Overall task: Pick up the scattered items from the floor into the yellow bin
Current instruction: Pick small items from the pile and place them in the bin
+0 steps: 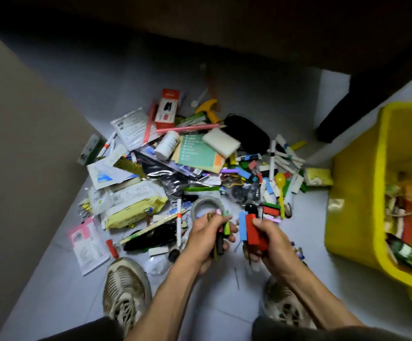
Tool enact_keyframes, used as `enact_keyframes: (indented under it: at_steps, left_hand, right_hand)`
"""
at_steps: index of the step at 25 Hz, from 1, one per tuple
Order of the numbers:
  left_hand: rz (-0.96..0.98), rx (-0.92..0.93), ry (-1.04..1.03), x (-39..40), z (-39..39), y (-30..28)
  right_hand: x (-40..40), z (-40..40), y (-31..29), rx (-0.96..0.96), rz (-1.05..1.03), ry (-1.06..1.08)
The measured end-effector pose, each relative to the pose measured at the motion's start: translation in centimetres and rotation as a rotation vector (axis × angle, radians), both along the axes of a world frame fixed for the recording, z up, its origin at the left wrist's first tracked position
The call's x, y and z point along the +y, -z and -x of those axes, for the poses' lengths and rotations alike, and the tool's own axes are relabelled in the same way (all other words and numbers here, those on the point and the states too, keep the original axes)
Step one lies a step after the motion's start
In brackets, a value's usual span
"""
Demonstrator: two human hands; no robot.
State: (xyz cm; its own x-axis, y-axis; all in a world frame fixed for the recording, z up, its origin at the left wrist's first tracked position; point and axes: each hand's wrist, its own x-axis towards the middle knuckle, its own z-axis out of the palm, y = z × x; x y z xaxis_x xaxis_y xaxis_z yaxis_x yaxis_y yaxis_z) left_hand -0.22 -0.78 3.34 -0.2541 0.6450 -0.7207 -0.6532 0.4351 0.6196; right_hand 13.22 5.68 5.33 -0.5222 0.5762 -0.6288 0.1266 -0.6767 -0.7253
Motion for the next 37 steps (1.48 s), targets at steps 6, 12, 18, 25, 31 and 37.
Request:
enact_keyframes:
  at_steps: [6,12,18,25,31,37]
  left_hand:
    - [-0.201,-0.146,0.177,13.1,-12.5,-8.8]
    - [-0.148,-0.349,0.263,18.9,-20.3,-11.2]
    - [-0.233,-0.187,0.27,17.3,-18.9,-9.4]
    - [-0.024,0.109,0.013,10.6,-12.1,-3.1]
    - [0.171,0.425,0.095,8.5,-5.0,4.1]
    - [0.24,1.404,0.851,7.8,0.5,7.9]
  right_hand:
    - [7.4,-10.9,-7.5,0.121,-0.18,0.562]
    - [11.5,-19.5,-5.7,-0.231,-0.358,0.854]
    - [11.1,-18.5,-3.2,-0.242,-0.352,0.756]
    - [5.4,-10.4,-3.9,-0.375,-0.979,0.455]
    - [6.2,-3.9,5.6,-0.671,-0.74,-0.024]
    - [8.7,1.0,10.1,-0.699,-0.998,-0.597]
